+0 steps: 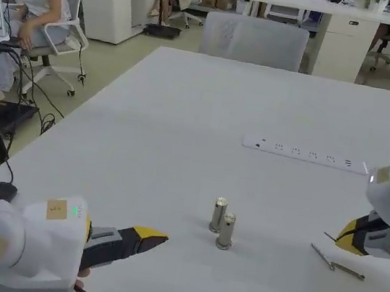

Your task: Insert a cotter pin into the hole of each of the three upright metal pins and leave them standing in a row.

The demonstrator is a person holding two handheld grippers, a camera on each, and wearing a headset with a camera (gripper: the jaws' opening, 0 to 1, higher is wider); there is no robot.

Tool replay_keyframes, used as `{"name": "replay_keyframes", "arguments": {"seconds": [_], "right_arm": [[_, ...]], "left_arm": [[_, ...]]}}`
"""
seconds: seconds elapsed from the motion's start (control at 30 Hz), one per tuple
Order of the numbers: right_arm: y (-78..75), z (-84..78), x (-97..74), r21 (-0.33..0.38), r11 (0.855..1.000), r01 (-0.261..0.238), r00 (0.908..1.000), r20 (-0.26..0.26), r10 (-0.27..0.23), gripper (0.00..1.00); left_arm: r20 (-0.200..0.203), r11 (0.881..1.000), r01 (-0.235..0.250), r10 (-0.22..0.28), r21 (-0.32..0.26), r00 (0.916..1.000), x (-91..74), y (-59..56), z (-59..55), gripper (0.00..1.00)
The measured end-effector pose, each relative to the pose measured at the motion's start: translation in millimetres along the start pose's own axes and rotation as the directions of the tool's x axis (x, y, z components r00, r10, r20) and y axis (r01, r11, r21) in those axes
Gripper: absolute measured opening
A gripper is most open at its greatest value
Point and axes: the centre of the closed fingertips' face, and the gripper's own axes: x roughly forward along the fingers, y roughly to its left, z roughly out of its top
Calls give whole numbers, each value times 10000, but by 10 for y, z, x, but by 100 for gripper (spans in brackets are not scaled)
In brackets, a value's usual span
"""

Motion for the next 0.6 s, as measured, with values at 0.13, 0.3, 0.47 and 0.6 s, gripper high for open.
{"name": "replay_keyframes", "arguments": {"seconds": [0.13, 0.3, 0.47, 0.6], "right_arm": [[115, 65, -109, -65, 9998, -213, 9997, 134, 214, 2], [264, 123, -204, -117, 9989, -453, 9987, 215, 456, 2], [490, 221, -293, -346, 9958, -844, 9958, 322, 855, 2], [636, 284, -342, -359, 9924, -1180, 9920, 397, 1194, 2]], "left_arm": [[10, 9998, 103, -104, 146, 9999, 13, -45, 39, 83], [42, 9993, 225, -226, 287, 9997, 25, -94, 68, 82], [31, 9982, 365, -367, 468, 9993, 35, -157, 96, 80], [15, 9970, 468, -470, 617, 9989, 46, -196, 124, 79]]}}
